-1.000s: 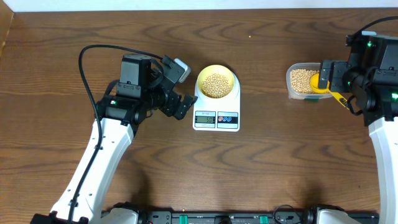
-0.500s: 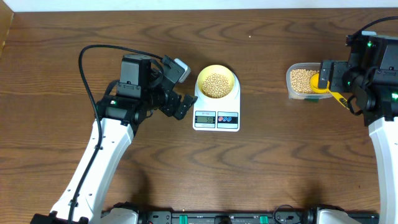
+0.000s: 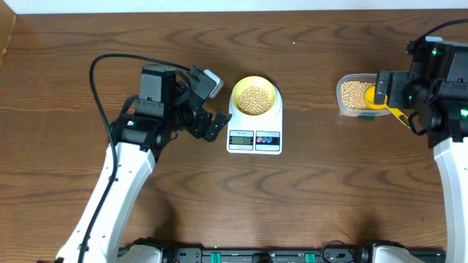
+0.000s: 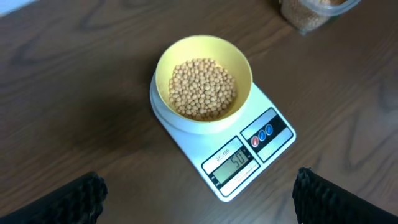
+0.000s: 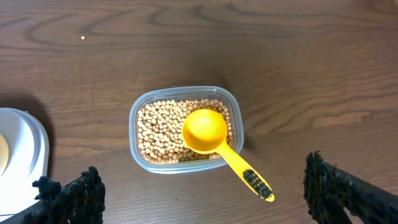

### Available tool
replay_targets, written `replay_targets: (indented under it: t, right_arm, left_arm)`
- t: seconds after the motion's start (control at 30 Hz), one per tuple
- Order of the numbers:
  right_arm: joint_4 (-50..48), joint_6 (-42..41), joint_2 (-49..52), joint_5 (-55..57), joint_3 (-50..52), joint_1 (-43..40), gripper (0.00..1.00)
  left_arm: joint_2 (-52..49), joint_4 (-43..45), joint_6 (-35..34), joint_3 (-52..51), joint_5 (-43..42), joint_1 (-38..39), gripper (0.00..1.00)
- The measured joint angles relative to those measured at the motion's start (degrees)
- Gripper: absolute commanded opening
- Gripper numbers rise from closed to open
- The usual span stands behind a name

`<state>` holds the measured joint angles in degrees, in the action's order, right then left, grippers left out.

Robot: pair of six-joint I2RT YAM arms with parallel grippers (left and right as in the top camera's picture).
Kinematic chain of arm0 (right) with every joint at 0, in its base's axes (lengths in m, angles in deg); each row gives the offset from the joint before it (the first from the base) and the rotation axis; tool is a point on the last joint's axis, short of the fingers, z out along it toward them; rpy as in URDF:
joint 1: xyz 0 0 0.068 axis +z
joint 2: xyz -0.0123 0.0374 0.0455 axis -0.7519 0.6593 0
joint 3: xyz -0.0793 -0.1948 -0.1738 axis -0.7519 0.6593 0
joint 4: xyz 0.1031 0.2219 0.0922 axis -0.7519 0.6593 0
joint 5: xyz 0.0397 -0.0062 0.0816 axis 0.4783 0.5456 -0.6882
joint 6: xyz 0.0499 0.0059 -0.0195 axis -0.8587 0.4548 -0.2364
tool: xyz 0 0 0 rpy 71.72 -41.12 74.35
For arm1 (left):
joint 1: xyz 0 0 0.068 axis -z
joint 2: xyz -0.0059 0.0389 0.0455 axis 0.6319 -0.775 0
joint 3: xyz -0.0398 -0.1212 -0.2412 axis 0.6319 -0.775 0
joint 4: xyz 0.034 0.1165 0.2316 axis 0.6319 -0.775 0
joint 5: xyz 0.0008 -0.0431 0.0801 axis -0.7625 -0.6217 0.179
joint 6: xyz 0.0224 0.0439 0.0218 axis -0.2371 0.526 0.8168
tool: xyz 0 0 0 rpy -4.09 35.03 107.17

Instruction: Scoop item into bowl and weigh 50g on scale

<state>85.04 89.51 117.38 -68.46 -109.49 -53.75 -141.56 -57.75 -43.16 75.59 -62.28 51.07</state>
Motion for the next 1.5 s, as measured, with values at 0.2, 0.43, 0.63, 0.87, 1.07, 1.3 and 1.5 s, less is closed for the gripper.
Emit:
replay_targets:
  t: [0.2, 0.43, 0.63, 0.87, 1.07, 1.3, 1.5]
  right_arm:
    - [0.0, 0.0, 0.0, 0.0, 0.0, 0.0, 0.99]
    - [0.0, 0.0, 0.0, 0.0, 0.0, 0.0, 0.99]
    - [0.1, 0.0, 0.0, 0.0, 0.0, 0.0, 0.99]
    - [0.0, 0.0, 0.0, 0.0, 0.0, 0.0, 0.99]
    - [0.1, 0.0, 0.0, 0.0, 0.0, 0.0, 0.99]
    - [0.1, 0.0, 0.0, 0.0, 0.0, 0.0, 0.99]
    - [0.1, 0.0, 0.0, 0.0, 0.0, 0.0, 0.99]
  left_arm:
    - [5.6, -3.8, 0.0, -0.1, 0.0, 0.0, 0.98]
    - [9.5, 1.1, 0.0, -7.4, 0.0, 0.0, 0.98]
    - [16.2, 15.8, -1.9, -20.4, 0.0, 0.0, 0.98]
    - [27.1, 31.2, -13.0, -34.7, 0.5, 0.0, 0.97]
    - [36.1, 42.3, -17.3, -46.1, 2.1, 0.0, 0.98]
    - [44.7, 51.0, -21.1, -54.4, 6.9, 0.0, 0.97]
    - [50.1, 53.6, -22.6, -58.3, 11.5, 0.0, 0.98]
